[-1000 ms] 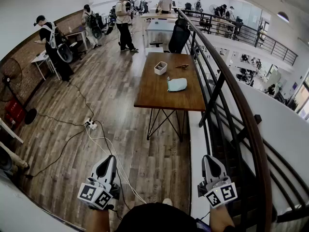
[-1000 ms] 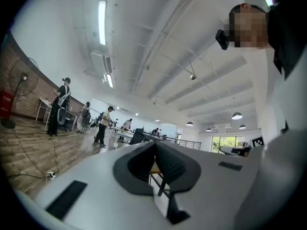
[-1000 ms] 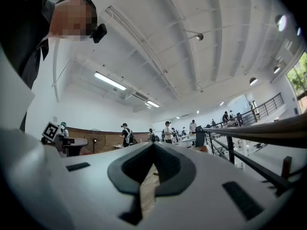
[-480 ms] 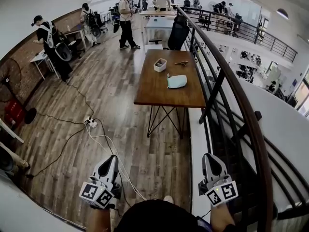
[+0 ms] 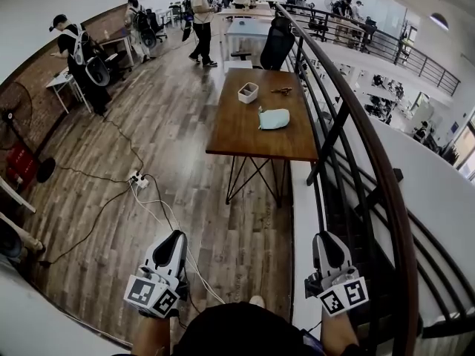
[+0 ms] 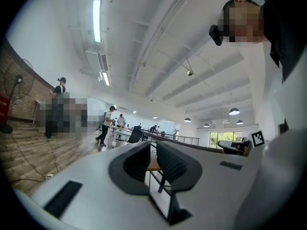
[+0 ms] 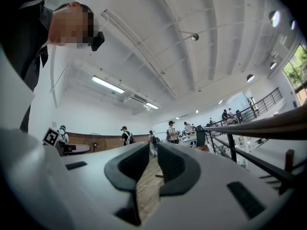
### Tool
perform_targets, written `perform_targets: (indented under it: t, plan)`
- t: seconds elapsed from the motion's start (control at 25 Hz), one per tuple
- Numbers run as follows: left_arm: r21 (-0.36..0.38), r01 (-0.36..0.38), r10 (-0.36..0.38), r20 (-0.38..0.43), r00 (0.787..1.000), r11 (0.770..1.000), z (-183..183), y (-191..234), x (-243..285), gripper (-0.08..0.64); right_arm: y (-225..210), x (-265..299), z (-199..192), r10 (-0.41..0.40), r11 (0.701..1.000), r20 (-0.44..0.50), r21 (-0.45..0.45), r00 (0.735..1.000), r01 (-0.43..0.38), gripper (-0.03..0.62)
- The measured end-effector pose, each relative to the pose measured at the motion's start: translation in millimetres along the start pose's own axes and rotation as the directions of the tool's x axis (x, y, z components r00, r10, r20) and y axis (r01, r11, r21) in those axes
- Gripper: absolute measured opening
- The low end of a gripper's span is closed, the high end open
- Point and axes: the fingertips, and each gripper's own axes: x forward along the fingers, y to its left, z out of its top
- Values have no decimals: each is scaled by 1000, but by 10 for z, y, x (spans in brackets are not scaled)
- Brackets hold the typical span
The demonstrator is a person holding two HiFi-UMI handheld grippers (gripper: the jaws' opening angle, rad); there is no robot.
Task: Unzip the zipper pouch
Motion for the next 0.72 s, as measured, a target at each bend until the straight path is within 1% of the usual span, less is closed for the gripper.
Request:
perform_targets:
  t: [0.04,0.12,0.2,0.28,0.36,0.48,0.6,0.72]
  plan:
    - [3,1,-1,0,1000,1000,7,-22,17,42,9,7,-5,8,1000,-3,2,1000,-8,65]
    - [4,6,-6,-2,1000,1000,11,-69,62,123,17,24,-11,21,1000,-7,3,1000,-21,122]
    - [10,3,-3,-4,1000,1000,-1,-101,121,197,-8,47,4,23,1000,0,7,1000,-23,203]
    - [20,-8,8,-9,1000,1000,-23,-115,191,249,-61,71,28,20,1000,12,10,1000,-20,280]
    - [25,-21,21,-12,1000,999,-30,-130,263,283,-111,92,36,25,1000,13,5,1000,-25,327]
    - [29,-39,39,-4,999,999,-14,-195,377,304,-209,92,65,42,999,14,14,999,-42,331]
    - [41,-42,42,1,999,998,9,-324,513,305,-362,83,142,54,998,26,42,998,-55,331]
    - [45,-52,52,-2,999,998,-31,-474,644,305,-539,85,168,70,997,18,41,997,-71,331]
